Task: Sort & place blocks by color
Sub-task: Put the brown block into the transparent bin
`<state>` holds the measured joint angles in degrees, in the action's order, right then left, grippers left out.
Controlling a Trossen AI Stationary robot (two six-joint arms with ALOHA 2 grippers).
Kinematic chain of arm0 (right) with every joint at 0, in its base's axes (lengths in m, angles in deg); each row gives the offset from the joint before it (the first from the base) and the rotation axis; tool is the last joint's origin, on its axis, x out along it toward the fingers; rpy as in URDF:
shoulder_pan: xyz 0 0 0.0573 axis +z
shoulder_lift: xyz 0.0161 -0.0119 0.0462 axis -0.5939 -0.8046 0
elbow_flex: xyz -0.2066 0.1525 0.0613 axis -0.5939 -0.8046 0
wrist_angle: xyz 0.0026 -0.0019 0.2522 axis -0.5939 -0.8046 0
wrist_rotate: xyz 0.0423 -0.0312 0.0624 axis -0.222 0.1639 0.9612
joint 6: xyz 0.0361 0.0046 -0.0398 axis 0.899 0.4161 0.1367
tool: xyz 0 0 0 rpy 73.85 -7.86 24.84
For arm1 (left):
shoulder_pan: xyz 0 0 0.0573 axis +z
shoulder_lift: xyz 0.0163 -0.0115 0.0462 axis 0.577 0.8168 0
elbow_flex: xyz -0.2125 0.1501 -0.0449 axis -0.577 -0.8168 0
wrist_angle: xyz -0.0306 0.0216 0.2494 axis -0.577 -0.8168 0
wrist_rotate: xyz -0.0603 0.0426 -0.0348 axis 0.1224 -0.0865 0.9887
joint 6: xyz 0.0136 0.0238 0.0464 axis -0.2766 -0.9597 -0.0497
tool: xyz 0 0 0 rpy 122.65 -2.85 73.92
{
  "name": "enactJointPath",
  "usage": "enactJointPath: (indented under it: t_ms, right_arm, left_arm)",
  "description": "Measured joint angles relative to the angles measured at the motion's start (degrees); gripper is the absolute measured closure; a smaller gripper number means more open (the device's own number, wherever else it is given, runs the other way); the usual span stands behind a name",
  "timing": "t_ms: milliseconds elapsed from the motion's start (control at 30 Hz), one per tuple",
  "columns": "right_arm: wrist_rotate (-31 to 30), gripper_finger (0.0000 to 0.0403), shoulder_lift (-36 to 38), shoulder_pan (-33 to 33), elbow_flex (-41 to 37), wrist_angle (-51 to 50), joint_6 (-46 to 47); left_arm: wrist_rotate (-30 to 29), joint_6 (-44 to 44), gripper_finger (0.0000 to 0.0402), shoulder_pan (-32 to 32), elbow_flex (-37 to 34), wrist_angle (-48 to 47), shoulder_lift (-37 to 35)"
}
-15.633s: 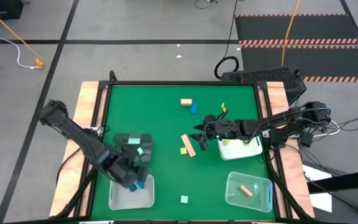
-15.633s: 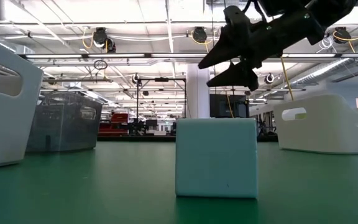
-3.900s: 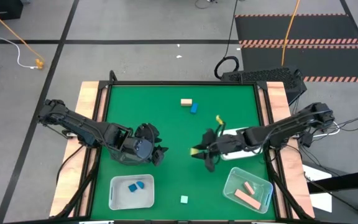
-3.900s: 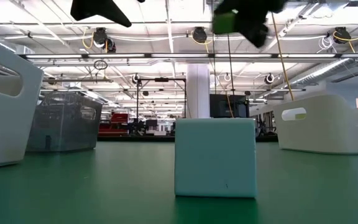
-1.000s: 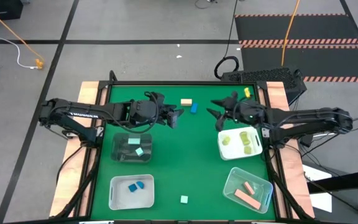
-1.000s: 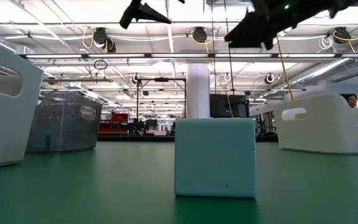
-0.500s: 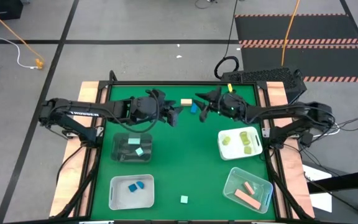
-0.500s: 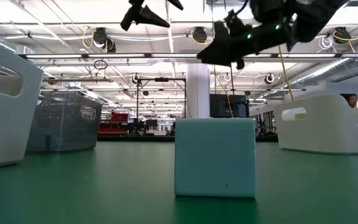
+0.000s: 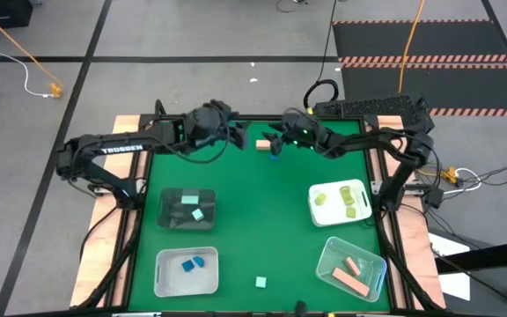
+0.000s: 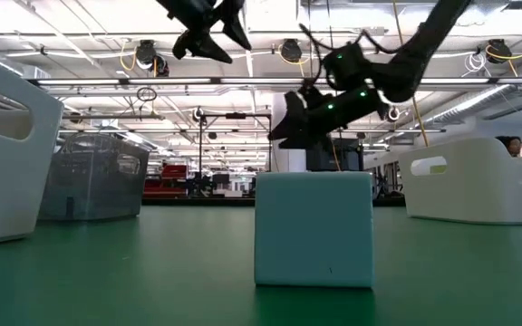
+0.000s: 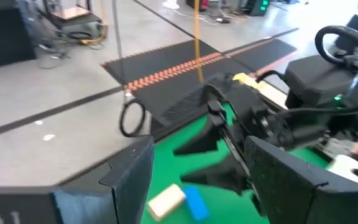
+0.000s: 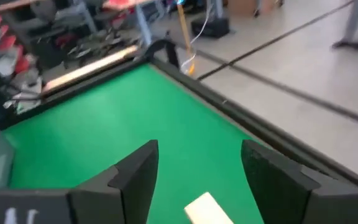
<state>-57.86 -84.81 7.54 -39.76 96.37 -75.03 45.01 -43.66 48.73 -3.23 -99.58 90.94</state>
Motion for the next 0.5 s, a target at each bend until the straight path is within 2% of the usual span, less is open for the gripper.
enactJointPath:
  t_ms: [100, 300, 500]
  right_arm:
    - [3.69, 0.0180, -2.85, -0.69, 5.71, -7.95, -1.39]
    - [4.03, 0.0180, -7.16, -0.82, 15.74, -24.85, -12.40]
    - [4.18, 0.0180, -11.74, -1.23, 19.51, -28.72, -17.71]
  left_arm:
    - [0.00, -0.92, 0.0151, 2.06, 0.00, -0.15, -0.02]
    - [2.66, -1.92, 0.0151, 4.87, 0.00, -0.46, -0.02]
    - [6.09, -4.91, 0.0151, 6.24, 0.00, -0.48, -0.04]
